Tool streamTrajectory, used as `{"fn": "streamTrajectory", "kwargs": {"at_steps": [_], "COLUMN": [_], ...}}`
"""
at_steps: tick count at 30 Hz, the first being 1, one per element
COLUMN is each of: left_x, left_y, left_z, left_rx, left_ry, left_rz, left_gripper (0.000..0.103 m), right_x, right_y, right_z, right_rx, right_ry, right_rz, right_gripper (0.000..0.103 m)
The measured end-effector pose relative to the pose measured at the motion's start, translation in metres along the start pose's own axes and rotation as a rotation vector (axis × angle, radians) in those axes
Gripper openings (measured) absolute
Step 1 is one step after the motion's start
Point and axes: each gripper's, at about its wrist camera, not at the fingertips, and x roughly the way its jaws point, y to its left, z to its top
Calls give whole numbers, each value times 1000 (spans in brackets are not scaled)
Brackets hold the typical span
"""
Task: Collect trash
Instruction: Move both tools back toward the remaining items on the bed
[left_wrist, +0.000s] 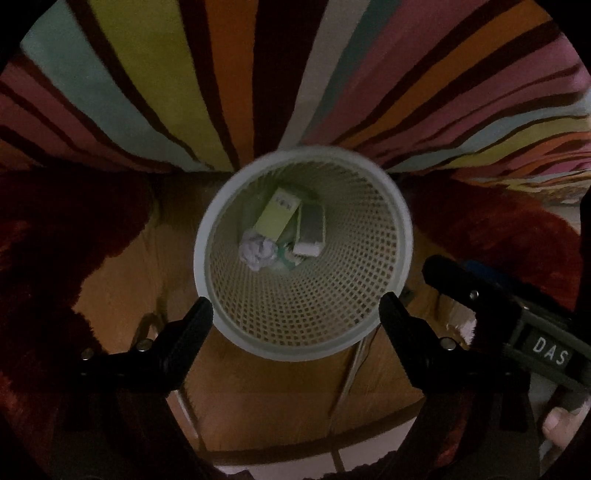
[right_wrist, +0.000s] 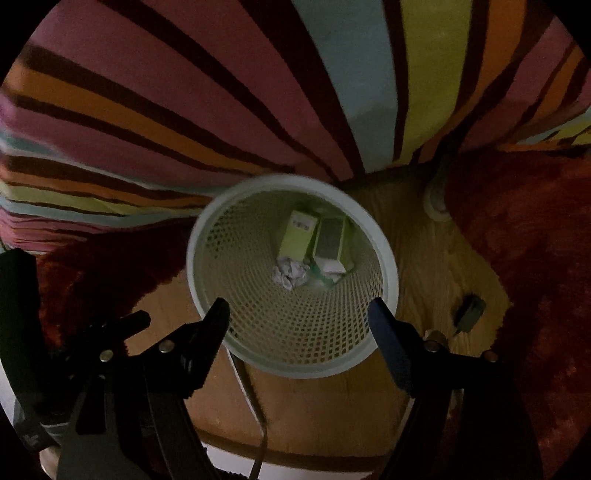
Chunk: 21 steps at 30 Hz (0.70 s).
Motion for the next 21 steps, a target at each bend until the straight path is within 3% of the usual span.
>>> {"fn": "streamTrajectory", "kwargs": {"at_steps": [9,21], "left_x": [-57,-130], "left_y": [-11,-15], "left_z": [-13,-27], "left_rx": [70,124], "left_ry": [-213,-512], "left_rz": [89,202], "left_gripper": [89,89], "right_x": [-51,-131], "right_y": [9,30], "right_z": [-14,-22], "right_rx": [-44,-129], "right_ry": [-161,-496], "right_rz": [23,-22], "right_gripper": [73,73]}}
